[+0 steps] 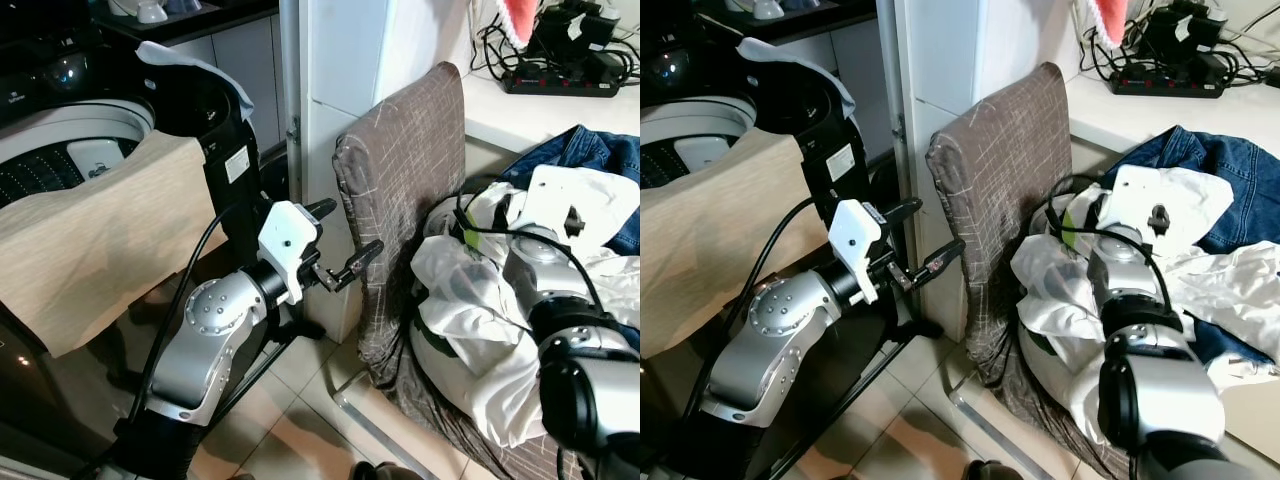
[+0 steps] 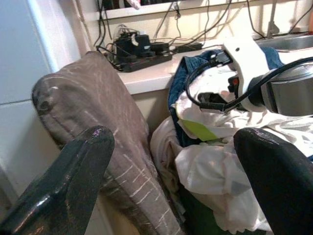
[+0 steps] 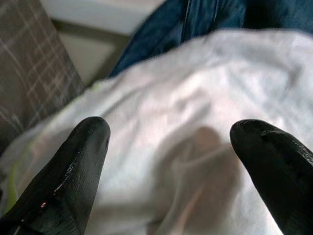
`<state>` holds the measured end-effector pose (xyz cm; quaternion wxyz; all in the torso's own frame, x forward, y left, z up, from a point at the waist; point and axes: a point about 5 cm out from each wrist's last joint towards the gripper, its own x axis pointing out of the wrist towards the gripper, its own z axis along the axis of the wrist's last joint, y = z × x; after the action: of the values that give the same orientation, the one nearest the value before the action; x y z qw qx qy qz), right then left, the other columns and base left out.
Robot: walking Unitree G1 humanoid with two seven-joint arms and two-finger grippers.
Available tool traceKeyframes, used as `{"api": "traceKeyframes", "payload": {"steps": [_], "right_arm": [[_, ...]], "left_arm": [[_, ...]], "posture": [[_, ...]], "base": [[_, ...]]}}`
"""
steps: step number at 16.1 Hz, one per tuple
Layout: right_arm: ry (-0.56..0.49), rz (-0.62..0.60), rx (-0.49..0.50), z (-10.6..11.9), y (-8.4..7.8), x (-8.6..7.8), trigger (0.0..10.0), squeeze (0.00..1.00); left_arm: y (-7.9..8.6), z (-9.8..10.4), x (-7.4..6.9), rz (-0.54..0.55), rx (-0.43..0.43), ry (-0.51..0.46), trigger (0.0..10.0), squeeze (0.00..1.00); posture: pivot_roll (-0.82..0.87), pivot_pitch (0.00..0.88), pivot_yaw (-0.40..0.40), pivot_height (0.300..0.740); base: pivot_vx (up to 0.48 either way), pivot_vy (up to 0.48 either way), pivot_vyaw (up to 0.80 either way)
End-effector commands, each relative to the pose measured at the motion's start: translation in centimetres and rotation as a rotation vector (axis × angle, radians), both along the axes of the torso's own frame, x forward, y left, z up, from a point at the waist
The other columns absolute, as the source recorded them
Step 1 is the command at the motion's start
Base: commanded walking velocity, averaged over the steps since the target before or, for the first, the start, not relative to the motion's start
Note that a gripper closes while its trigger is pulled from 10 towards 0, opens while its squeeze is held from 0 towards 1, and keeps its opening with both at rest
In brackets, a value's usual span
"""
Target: Clothes washing
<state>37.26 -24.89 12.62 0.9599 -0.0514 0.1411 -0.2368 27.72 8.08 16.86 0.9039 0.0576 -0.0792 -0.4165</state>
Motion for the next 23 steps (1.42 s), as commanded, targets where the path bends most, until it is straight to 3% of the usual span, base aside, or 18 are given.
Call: {"api": "traceKeyframes", "payload": {"steps": [1, 4, 5, 7, 13, 14, 16, 19, 23], "right_arm": [[0.025, 0.014, 0.036, -0.2, 0.1, 0.1, 10.0, 0.00], [0.055, 0.026, 0.093, -1.1, 0.3, -0.1, 10.0, 0.00], [0.100, 0.006, 0.177, -2.4, 0.3, -0.7, 10.0, 0.00], [0.153, -0.001, 0.221, -3.7, 0.5, -1.3, 10.0, 0.00], [0.215, 0.002, 0.249, -5.2, 0.9, -2.1, 10.0, 0.00], [0.195, 0.005, 0.250, -5.0, 1.0, -2.0, 0.0, 0.00], [0.165, 0.021, 0.217, -4.4, 1.1, -1.6, 0.0, 0.00], [0.053, 0.116, 0.024, -2.0, 2.1, -0.1, 0.0, 0.00], [0.110, 0.078, 0.153, -3.6, 2.4, -0.8, 0.0, 0.00]], "left_arm": [[-0.3, 0.3, -0.2, -0.012, 0.008, -0.013, 10.0, 0.00], [-0.4, 0.3, -0.2, -0.013, 0.013, -0.017, 10.0, 0.00], [-0.4, 0.3, -0.2, -0.010, 0.019, -0.020, 10.0, 0.00], [-0.3, 0.3, -0.3, -0.006, 0.023, -0.023, 10.0, 0.00], [-0.3, 0.5, -0.2, -0.007, 0.032, -0.035, 10.0, 0.00], [-0.3, 0.6, -0.2, -0.008, 0.037, -0.039, 10.0, 0.00], [-0.4, 0.6, -0.2, -0.009, 0.041, -0.043, 10.0, 0.00], [-0.4, 0.6, -0.1, -0.003, 0.042, -0.047, 10.0, 0.00], [-0.6, 0.4, -0.2, 0.000, 0.041, -0.041, 10.0, 0.00]], "posture": [[0.01, 0.024, -0.006, 0.740], [0.02, 0.024, -0.008, 0.740], [0.03, 0.023, -0.013, 0.740], [0.03, 0.023, -0.013, 0.740], [0.03, 0.008, -0.014, 0.740], [0.03, 0.005, -0.012, 0.740], [0.03, 0.004, -0.011, 0.740], [0.03, 0.008, -0.012, 0.740], [0.03, 0.016, -0.018, 0.740]], "base": [[0.000, 0.000, 0.00], [0.000, 0.000, 0.00], [0.000, 0.000, 0.00], [0.000, 0.000, 0.00], [0.000, 0.000, 0.00], [0.000, 0.000, 0.00], [0.000, 0.000, 0.00], [0.000, 0.000, 0.00], [0.000, 0.000, 0.00]]}}
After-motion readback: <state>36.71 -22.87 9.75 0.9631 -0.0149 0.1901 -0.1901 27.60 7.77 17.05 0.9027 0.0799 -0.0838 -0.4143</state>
